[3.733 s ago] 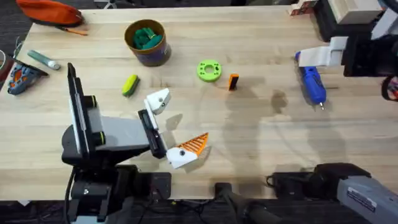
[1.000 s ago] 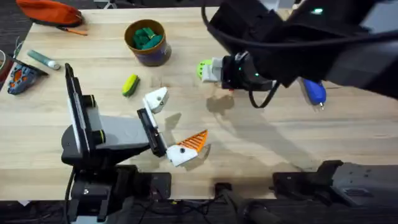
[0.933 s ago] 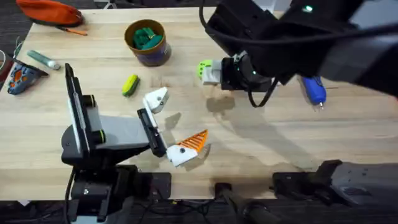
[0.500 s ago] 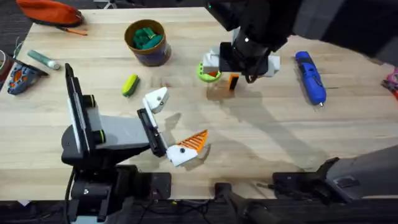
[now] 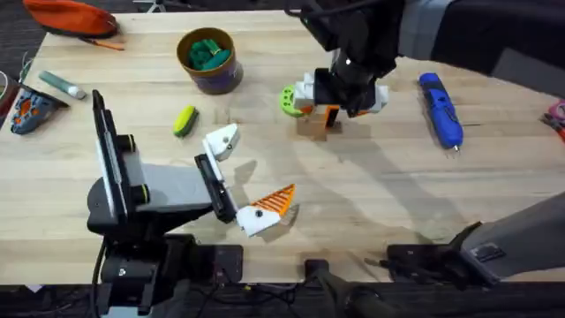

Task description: Pick up the gripper from the table and insert it into the empty holder that is missing its gripper. Then pick up a screw, insert it into the mounting hole, and use the screwdriver to tighten it. Finally, clean up the table by picking up the vegetable and placing it into the bucket.

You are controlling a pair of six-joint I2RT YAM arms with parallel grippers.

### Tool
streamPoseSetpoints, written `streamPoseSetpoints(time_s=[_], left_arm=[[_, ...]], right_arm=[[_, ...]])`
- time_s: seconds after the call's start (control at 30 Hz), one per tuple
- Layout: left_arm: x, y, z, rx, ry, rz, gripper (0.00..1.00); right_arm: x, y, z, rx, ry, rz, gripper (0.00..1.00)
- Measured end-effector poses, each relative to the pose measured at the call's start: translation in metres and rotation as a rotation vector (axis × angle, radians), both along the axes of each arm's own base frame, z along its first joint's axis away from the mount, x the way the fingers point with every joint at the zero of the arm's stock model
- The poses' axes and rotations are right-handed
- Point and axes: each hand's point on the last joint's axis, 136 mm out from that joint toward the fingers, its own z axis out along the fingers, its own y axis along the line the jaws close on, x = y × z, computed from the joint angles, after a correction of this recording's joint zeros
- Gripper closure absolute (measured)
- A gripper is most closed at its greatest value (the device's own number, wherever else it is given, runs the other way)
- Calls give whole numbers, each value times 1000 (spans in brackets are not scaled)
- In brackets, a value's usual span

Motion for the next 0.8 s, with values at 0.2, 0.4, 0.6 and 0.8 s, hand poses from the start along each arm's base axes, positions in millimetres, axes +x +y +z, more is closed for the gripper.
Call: streamPoseSetpoints(time_s=[0.2,0.4,0.6,0.8], left_arm=[[0,0,0,0,0,0,15],[0,0,0,0,0,0,15],[0,0,0,0,0,0,16],[0,0,0,0,0,0,16]], right_arm=[[-5,-12,-29,-53,76,-16,172],[-4,-11,-28,-53,75,-9,233],[-2,-13,-25,-65,70,-1,269],[0,-15,-17,-70,68,-2,326]])
